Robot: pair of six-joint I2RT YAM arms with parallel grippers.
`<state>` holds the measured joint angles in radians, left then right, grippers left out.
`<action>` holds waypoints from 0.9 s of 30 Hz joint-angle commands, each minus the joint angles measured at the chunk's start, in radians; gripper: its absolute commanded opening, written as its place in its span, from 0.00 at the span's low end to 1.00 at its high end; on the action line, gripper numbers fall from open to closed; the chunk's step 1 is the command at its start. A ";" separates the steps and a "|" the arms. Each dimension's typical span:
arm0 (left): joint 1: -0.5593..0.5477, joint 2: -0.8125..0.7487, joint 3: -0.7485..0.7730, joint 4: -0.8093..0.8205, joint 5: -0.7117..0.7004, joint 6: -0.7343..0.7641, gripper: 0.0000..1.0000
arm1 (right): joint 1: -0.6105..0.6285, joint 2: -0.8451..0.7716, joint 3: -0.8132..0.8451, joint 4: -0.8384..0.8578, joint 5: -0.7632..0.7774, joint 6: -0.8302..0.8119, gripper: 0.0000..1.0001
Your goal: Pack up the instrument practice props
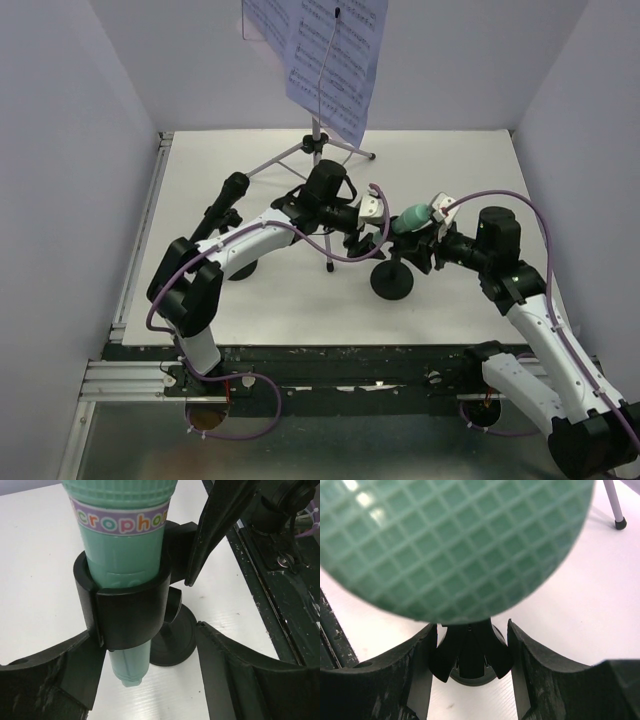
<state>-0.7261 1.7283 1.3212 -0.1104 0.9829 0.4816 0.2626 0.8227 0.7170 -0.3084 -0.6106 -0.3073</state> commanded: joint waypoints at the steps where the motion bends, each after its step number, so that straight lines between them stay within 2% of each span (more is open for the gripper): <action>1: -0.006 0.016 -0.042 0.070 0.092 -0.050 0.76 | 0.006 0.003 0.044 -0.037 -0.015 -0.003 0.01; 5: -0.007 0.022 -0.105 0.250 0.045 -0.168 0.66 | 0.006 -0.002 0.050 -0.063 -0.003 -0.018 0.01; 8: -0.009 0.034 -0.122 0.296 0.013 -0.193 0.55 | 0.006 -0.005 0.056 -0.077 -0.003 -0.019 0.01; 10: -0.007 0.046 -0.122 0.310 0.002 -0.201 0.43 | 0.007 -0.004 0.059 -0.086 -0.002 -0.021 0.00; 12: -0.007 0.054 -0.113 0.305 -0.001 -0.205 0.26 | 0.006 -0.005 0.059 -0.096 0.003 -0.024 0.02; 13: -0.007 0.054 -0.112 0.308 -0.001 -0.215 0.19 | 0.006 -0.008 0.061 -0.103 0.012 -0.027 0.14; 15: -0.007 0.053 -0.117 0.317 -0.004 -0.235 0.06 | 0.006 -0.025 0.058 -0.113 0.057 -0.018 0.49; 16: -0.007 0.047 -0.125 0.330 -0.007 -0.254 0.01 | 0.006 -0.040 0.053 -0.116 0.078 -0.021 0.69; 17: -0.007 0.044 -0.138 0.345 -0.013 -0.271 0.00 | 0.004 -0.060 0.044 -0.115 0.093 -0.027 0.86; 18: -0.007 0.037 -0.154 0.365 -0.019 -0.293 0.00 | 0.004 -0.080 0.033 -0.115 0.104 -0.035 0.92; 20: -0.007 0.024 -0.189 0.402 -0.036 -0.327 0.00 | 0.004 -0.111 0.021 -0.130 0.114 -0.047 0.96; 27: -0.001 -0.012 -0.277 0.506 -0.075 -0.429 0.00 | -0.006 -0.146 -0.024 -0.140 0.042 -0.041 0.95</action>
<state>-0.7284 1.7264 1.1091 0.3798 0.9321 0.1722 0.2626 0.6704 0.7303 -0.4164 -0.5381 -0.3416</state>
